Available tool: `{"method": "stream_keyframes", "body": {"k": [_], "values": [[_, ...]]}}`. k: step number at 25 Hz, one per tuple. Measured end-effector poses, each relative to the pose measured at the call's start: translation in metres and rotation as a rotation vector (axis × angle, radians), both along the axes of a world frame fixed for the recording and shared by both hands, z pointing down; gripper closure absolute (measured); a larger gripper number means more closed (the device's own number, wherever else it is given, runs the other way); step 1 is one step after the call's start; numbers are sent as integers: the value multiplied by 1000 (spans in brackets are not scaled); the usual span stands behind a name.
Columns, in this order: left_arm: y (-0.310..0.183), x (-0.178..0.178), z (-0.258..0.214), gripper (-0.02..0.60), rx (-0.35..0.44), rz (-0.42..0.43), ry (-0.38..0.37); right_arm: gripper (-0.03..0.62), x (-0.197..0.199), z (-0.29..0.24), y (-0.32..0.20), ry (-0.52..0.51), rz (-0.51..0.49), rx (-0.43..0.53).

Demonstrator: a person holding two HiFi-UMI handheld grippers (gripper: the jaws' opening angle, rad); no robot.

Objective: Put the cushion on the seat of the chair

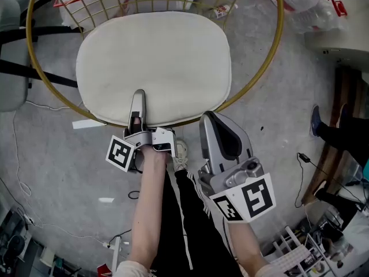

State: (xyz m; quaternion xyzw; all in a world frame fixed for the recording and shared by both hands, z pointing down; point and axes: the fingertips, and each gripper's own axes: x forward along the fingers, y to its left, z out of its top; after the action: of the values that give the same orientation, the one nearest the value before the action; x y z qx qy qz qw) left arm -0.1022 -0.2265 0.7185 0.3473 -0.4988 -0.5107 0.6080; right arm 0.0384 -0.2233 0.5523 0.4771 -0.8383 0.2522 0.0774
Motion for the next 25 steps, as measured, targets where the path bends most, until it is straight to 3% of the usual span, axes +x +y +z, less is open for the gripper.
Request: {"method": "stream_keyframes", "body": {"k": [9,16,25], "values": [[2,3,1,451,-9,-10,37,580,9,-8,6,-6,10,18],[10,1,4,416,-70,-41,30,580,4,-17,15,-21,-6,48],[27,7,-7,416,-61,-37,48,580,8,-26,32,-36,5,51]]}}
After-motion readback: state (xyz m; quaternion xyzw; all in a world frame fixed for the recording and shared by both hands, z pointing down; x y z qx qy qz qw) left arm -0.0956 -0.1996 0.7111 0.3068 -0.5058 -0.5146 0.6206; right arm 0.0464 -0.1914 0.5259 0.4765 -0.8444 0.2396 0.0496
